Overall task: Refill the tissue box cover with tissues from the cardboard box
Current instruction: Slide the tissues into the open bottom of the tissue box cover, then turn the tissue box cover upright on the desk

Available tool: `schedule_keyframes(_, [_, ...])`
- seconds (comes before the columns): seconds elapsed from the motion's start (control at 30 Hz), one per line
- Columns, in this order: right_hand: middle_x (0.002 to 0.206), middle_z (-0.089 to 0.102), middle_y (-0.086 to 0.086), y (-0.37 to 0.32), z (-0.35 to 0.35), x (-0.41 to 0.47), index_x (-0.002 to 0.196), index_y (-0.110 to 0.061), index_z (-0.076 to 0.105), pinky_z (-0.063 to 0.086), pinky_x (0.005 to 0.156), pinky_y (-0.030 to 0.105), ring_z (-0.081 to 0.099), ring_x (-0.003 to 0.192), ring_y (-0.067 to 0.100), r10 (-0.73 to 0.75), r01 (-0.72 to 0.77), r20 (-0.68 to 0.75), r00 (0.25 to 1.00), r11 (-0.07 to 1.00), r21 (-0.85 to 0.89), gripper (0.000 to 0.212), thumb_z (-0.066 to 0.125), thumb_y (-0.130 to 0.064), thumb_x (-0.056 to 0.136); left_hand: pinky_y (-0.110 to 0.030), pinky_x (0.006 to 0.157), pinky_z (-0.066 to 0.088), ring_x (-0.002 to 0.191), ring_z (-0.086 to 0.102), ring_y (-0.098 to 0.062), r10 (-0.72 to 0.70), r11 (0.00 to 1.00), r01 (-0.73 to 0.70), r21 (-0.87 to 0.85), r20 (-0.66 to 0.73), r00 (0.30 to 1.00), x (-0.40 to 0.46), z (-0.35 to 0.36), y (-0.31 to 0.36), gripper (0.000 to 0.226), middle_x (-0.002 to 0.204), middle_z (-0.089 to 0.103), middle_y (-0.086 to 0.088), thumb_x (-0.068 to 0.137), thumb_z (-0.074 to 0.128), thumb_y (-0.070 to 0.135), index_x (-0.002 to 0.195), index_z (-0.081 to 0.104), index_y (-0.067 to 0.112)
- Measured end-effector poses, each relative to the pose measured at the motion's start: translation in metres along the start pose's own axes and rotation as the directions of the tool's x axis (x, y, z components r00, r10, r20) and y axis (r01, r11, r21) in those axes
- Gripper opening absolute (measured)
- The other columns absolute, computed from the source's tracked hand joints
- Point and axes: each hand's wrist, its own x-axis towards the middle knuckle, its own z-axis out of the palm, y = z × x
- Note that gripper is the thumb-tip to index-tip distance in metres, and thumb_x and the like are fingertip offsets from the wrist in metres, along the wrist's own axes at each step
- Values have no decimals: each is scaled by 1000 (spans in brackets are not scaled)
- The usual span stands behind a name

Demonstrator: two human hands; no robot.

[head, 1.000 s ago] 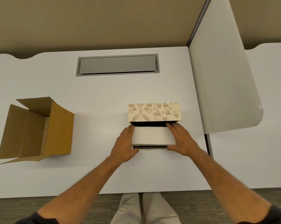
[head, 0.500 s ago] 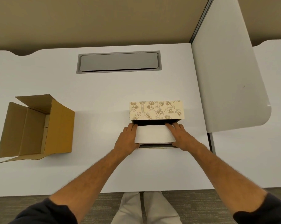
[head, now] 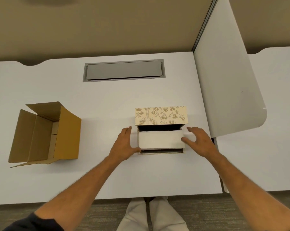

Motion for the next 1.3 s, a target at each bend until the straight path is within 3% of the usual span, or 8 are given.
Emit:
schedule_keyframes(0.1, [134, 61, 5, -9, -18, 4, 137, -13, 54, 49, 99, 38, 55, 120, 18, 137, -90, -179, 974, 965, 245, 50, 58, -41, 95, -35, 107, 42, 136, 43, -17, -64, 975, 42, -217, -99, 993, 0, -18, 4, 88, 157, 33, 0, 85, 72, 45, 155, 26, 17])
schedule_keyframes(0.23, [131, 62, 2, -31, -36, 26, 135, -15, 57, 48, 83, 18, 61, 107, 14, 263, -129, -252, 931, 885, 447, 42, 57, -34, 97, -27, 93, 45, 112, 56, -9, -246, 821, 130, -556, -140, 959, 15, -38, 29, 51, 146, 49, 1, 96, 59, 38, 143, 49, 20])
schedule_keyframes(0.4, [122, 68, 10, -47, -32, 51, 125, -6, 64, 59, 89, 44, 68, 101, 27, 358, -211, -177, 917, 809, 548, 35, 59, -22, 95, -37, 95, 51, 108, 67, -26, -275, 733, 121, -669, -128, 953, 33, -41, 53, 22, 119, 69, -2, 98, 55, 22, 114, 70, 17])
schedule_keyframes(0.63, [94, 72, 17, -40, -23, 54, 102, -4, 68, 62, 75, 44, 71, 72, 27, 390, -277, -141, 910, 824, 494, 18, 62, 2, 86, -17, 51, 45, 69, 68, -12, -348, 752, 202, -628, -117, 930, 38, -31, 49, 21, 97, 72, -4, 93, 60, 8, 111, 70, 8])
schedule_keyframes(0.77, [82, 70, 10, -31, -17, 39, 107, -7, 64, 63, 72, 43, 70, 69, 26, 357, -267, -123, 926, 848, 457, 26, 59, 3, 84, -21, 55, 47, 69, 69, -15, -329, 775, 210, -596, -97, 939, 25, -27, 41, 18, 88, 74, -3, 86, 61, 3, 100, 72, 9])
schedule_keyframes(1.1, [92, 76, 7, -12, 7, 0, 93, -12, 72, 54, 66, 30, 67, 74, 20, 300, -258, -135, 944, 930, 260, 10, 64, -16, 89, -21, 67, 50, 79, 68, -13, -325, 848, 241, -472, -104, 940, -13, -2, 30, 7, 85, 73, 3, 84, 73, 13, 83, 72, 20])
schedule_keyframes(1.2, [93, 74, 5, -7, 15, -10, 93, -12, 71, 45, 58, 20, 64, 72, 16, 291, -261, -130, 948, 943, 208, 10, 64, -17, 89, -23, 65, 51, 79, 70, -16, -339, 858, 271, -437, -83, 937, -21, 7, 26, 4, 85, 74, 3, 82, 74, 15, 82, 75, 19])
schedule_keyframes(1.3, [95, 74, 6, -2, 25, -20, 99, -10, 72, 47, 62, 24, 65, 78, 19, 279, -262, -124, 952, 955, 143, 14, 65, -16, 89, -17, 58, 45, 78, 69, -16, -310, 897, 265, -354, -78, 947, -26, 17, 21, 4, 85, 73, 4, 82, 73, 14, 83, 76, 16])
